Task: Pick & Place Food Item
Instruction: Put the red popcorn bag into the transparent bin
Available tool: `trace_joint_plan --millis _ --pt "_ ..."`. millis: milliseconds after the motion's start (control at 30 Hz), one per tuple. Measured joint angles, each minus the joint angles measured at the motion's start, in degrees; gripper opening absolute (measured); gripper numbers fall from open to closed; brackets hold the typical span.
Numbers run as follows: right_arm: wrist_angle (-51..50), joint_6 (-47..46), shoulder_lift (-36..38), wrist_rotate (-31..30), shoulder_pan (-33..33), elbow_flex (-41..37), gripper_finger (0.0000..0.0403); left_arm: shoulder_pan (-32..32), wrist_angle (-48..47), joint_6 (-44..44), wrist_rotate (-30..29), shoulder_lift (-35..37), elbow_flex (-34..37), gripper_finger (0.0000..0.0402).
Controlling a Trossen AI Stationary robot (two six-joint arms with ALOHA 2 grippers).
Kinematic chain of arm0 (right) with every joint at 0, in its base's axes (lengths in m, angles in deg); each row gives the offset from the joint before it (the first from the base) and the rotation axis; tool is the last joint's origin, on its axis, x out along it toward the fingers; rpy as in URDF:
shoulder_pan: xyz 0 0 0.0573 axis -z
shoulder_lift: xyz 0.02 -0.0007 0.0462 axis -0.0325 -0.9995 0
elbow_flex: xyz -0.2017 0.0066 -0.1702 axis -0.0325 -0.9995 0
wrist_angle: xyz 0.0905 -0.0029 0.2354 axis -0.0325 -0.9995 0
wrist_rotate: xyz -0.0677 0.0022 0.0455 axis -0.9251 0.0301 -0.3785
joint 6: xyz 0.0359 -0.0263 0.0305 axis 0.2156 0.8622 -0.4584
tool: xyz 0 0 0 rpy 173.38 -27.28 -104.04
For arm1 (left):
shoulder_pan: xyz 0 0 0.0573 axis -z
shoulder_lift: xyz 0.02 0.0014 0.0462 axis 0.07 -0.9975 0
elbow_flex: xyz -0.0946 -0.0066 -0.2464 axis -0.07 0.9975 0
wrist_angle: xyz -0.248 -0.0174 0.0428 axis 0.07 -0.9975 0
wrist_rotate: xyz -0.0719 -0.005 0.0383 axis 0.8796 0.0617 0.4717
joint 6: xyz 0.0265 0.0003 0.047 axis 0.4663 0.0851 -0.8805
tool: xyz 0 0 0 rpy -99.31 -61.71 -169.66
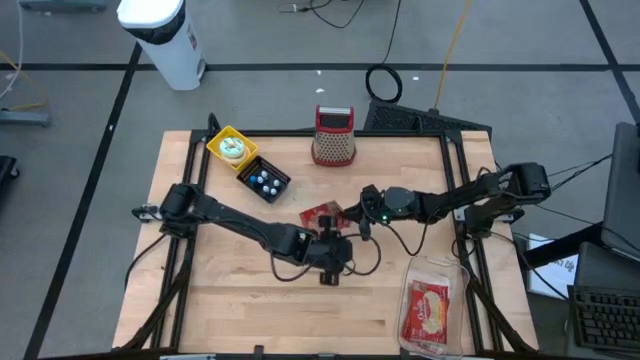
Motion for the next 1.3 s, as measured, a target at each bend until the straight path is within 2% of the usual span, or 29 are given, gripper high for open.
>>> trace_joint_plan --millis 100,200,367,467,633,700,767,900,967,1133,1300 --pt "-1.6 1.9 2.6 1.3 1.2 -0.1 0.0001 0.8 -4.0 0.7 6.6 2.6 -3.1 0.0188" --pt "-6.8 5.1 8.1 2.3 1.6 -0.1 0.0001 1.8 -5.3 0.5 11.0 6.7 -3.2 0.0221" --pt "-15.7 7.8 21.1 11.3 1.1 -0.1 0.0001 3.8 -4.8 -4.7 12.1 13.8 0.5 0.0252" --pt "-20.3 4.1 29.9 17.3 -0.2 -0.1 0.0001 4.6 -1.5 -5.2 12.1 17.7 4.7 0.0263" --pt "-25.3 -2.7 43.1 26.2 -4.5 0.0 0.0000 4.8 9.3 -5.6 11.6 25.4 15.0 0.0268" --pt "-30.7 -4.2 46.8 26.8 -7.0 1.7 0.0000 4.3 14.3 -5.6 11.7 28.7 20.2 0.0265" --pt "-41.4 -3.4 49.1 22.2 -10.8 5.9 0.0000 3.5 19.9 -4.9 11.7 31.8 25.0 0.0262" --pt "-68.6 -1.8 47.3 6.0 -20.9 18.1 0.0000 1.2 28.2 -2.2 11.5 37.0 33.4 0.0258" --pt "-78.0 -4.8 44.3 1.0 -26.1 23.4 0.0000 0.1 30.1 -0.5 11.5 38.6 36.7 0.0258" --pt "-88.5 -14.0 36.4 0.2 -38.2 31.9 0.0000 -1.7 31.9 2.8 11.6 40.6 41.4 0.0258" --pt "-86.0 -18.2 30.3 5.4 -47.2 32.6 0.0000 -1.6 35.3 3.7 12.0 40.6 42.2 0.0258"
